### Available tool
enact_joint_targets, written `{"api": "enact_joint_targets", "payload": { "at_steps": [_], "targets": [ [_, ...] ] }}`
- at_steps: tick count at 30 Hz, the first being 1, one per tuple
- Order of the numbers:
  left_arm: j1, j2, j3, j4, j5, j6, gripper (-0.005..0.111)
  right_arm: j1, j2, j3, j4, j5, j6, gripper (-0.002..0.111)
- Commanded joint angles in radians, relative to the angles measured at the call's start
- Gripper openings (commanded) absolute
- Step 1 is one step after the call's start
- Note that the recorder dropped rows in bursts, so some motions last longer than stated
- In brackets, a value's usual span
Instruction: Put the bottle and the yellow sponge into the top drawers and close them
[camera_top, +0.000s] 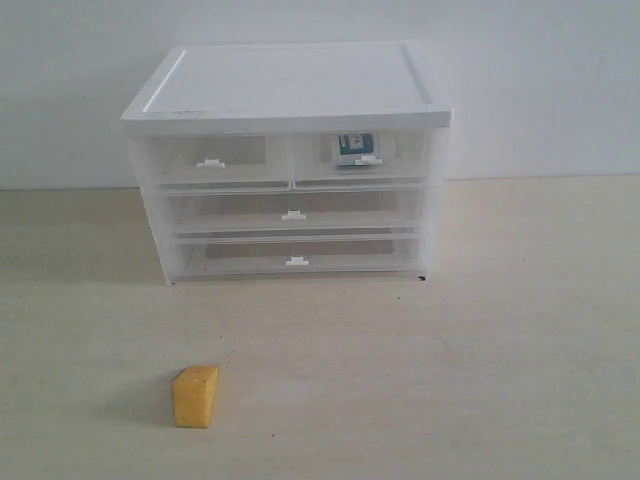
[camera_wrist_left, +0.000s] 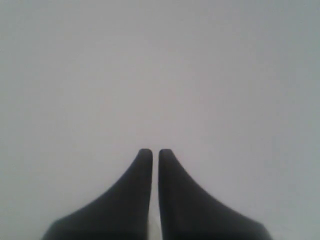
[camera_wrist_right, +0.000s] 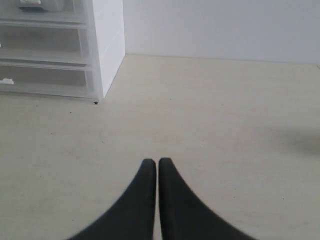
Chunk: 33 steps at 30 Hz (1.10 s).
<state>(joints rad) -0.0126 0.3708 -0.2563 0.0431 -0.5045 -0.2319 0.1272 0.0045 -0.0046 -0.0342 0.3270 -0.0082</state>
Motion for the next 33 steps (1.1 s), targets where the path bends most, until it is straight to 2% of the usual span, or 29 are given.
{"api": "enact_joint_targets", "payload": {
  "at_steps": [1,4,11,15,21,27,33],
  "targets": [
    [0.003,0.231,-0.087,0.153,0.024,-0.067,0.004,-0.007,-0.004,0.005,0.002,-0.005,-0.001,0.000],
    [0.003,0.377,-0.130,0.212,0.009,-0.098,0.004,-0.007,-0.004,0.005,0.002,-0.005,-0.001,0.000],
    [-0.014,0.659,-0.147,0.216,-0.140,-0.091,0.004,-0.007,-0.004,0.005,0.002,-0.005,0.002,0.000],
    [-0.089,0.779,-0.147,0.202,-0.214,-0.024,0.004,-0.007,-0.004,0.005,0.002,-0.005,0.000,0.000],
    [-0.225,0.945,-0.147,-0.005,-0.326,0.179,0.004,-0.007,-0.004,0.005,0.002,-0.005,0.000,0.000],
    [-0.356,1.115,-0.157,-0.189,-0.513,0.286,0.004,-0.007,-0.004,0.005,0.002,-0.005,0.002,0.000],
    [-0.454,1.274,-0.235,-0.273,-0.597,0.338,0.004,-0.007,-0.004,0.005,0.002,-0.005,0.002,0.000]
  ]
}}
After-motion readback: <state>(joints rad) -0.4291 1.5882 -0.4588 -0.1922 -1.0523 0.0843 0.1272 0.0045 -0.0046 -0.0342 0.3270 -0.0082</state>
